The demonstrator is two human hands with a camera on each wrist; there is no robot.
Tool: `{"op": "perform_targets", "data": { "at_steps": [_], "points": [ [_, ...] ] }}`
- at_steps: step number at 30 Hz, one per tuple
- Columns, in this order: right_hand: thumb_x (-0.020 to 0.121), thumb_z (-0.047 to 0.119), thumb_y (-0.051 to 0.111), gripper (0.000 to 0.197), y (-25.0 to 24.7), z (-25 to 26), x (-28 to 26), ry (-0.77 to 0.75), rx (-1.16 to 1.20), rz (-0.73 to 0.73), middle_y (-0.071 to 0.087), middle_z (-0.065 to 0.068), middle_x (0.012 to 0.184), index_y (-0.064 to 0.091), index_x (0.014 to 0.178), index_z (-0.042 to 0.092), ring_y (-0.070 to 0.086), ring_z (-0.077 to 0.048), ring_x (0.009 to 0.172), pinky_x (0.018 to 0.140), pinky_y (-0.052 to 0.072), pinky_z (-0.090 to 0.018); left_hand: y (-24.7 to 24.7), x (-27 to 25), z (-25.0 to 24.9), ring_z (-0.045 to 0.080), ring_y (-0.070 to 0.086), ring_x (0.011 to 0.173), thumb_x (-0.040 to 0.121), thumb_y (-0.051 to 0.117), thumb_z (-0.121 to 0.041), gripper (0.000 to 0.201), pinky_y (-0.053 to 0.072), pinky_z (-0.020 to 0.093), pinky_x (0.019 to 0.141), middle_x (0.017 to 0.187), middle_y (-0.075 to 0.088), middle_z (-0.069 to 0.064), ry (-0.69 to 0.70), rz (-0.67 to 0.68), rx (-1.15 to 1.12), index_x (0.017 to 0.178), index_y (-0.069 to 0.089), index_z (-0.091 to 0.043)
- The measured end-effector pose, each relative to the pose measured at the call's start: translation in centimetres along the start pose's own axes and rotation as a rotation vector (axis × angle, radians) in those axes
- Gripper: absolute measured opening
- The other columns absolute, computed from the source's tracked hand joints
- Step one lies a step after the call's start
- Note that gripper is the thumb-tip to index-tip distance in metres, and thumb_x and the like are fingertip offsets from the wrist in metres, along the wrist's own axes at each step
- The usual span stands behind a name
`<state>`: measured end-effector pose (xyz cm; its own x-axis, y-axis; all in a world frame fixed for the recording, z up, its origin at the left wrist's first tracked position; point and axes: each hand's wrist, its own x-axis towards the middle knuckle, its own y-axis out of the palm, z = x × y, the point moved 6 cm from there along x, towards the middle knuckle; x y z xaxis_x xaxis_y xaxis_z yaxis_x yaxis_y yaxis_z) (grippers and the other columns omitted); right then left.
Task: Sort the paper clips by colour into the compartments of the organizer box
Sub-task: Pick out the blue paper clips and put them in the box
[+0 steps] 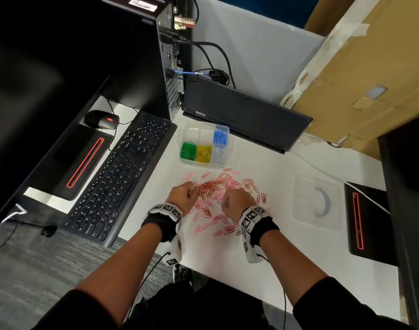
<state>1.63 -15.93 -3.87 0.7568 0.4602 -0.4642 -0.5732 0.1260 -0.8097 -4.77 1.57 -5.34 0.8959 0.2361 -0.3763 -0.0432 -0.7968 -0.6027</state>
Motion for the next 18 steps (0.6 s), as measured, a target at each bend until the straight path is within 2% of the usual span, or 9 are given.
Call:
{"op": "perform_targets", "data": {
  "at_steps": [3, 6, 8, 12, 15, 18],
  "points": [
    [0.090, 0.020, 0.059, 0.006, 0.6, -0.7, -0.3, 0.022, 0.270, 0.124, 0.063, 0.001, 0.082, 0.061, 0.086, 0.015, 0.059, -0.016, 0.074, 0.065, 0.049, -0.026, -0.2, 0.3, 0.0, 0.026, 0.047, 0.064, 0.095, 0.051, -0.016, 0.031, 0.035, 0.030, 0.056, 0.067, 0.051, 0.004, -0.014, -0.018, -0.003, 0.069, 0.035, -0.020],
    [0.096, 0.020, 0.044, 0.025, 0.9, -1.2, -1.1, 0.185, 0.737, 0.233, 0.039, 0.005, 0.059, 0.042, 0.072, 0.018, 0.031, -0.010, 0.047, 0.046, 0.027, -0.022, -0.4, 0.7, -0.7, 0.024, 0.051, 0.066, 0.098, 0.043, -0.015, 0.016, 0.035, 0.028, 0.057, 0.071, 0.055, 0.003, -0.024, -0.004, -0.025, 0.083, 0.041, -0.021],
    [0.096, 0.020, 0.039, 0.029, 0.4, -1.5, -1.2, 0.218, 0.894, 0.262, 0.029, 0.006, 0.056, 0.032, 0.067, 0.023, 0.019, -0.010, 0.044, 0.044, 0.018, -0.021, -0.5, 1.2, -1.5, 0.023, 0.052, 0.062, 0.099, 0.035, -0.014, 0.014, 0.037, 0.029, 0.057, 0.071, 0.058, 0.006, -0.031, -0.003, -0.094, 0.093, 0.046, -0.021],
    [0.102, 0.031, 0.045, 0.026, -2.4, -1.4, -0.7, 0.184, 1.039, 0.211, 0.029, 0.007, 0.056, 0.049, 0.083, 0.015, 0.021, -0.010, 0.046, 0.038, 0.022, -0.020, -1.0, 2.8, -3.7, 0.016, 0.042, 0.050, 0.099, 0.030, -0.011, 0.026, 0.036, 0.026, 0.051, 0.066, 0.052, 0.007, -0.029, -0.022, -0.278, 0.101, 0.052, -0.024],
    [0.103, 0.026, 0.046, 0.036, -5.0, -1.2, 0.7, 0.193, 1.230, 0.174, 0.031, 0.004, 0.055, 0.044, 0.068, 0.016, 0.021, -0.008, 0.041, 0.035, 0.021, -0.017, -2.0, 4.6, -5.7, 0.014, 0.043, 0.052, 0.100, 0.033, -0.012, 0.024, 0.037, 0.024, 0.048, 0.074, 0.054, 0.004, -0.045, -0.001, -0.359, 0.103, 0.055, -0.022],
    [0.103, 0.023, 0.044, 0.030, -7.2, -0.8, 2.5, 0.196, 1.352, 0.235, 0.039, 0.002, 0.061, 0.048, 0.075, 0.015, 0.024, -0.006, 0.042, 0.034, 0.018, -0.016, -3.7, 7.0, -7.5, 0.010, 0.043, 0.051, 0.098, 0.037, -0.004, 0.027, 0.036, 0.018, 0.039, 0.073, 0.053, 0.001, -0.067, 0.029, -0.421, 0.101, 0.059, -0.019]
  ]
}}
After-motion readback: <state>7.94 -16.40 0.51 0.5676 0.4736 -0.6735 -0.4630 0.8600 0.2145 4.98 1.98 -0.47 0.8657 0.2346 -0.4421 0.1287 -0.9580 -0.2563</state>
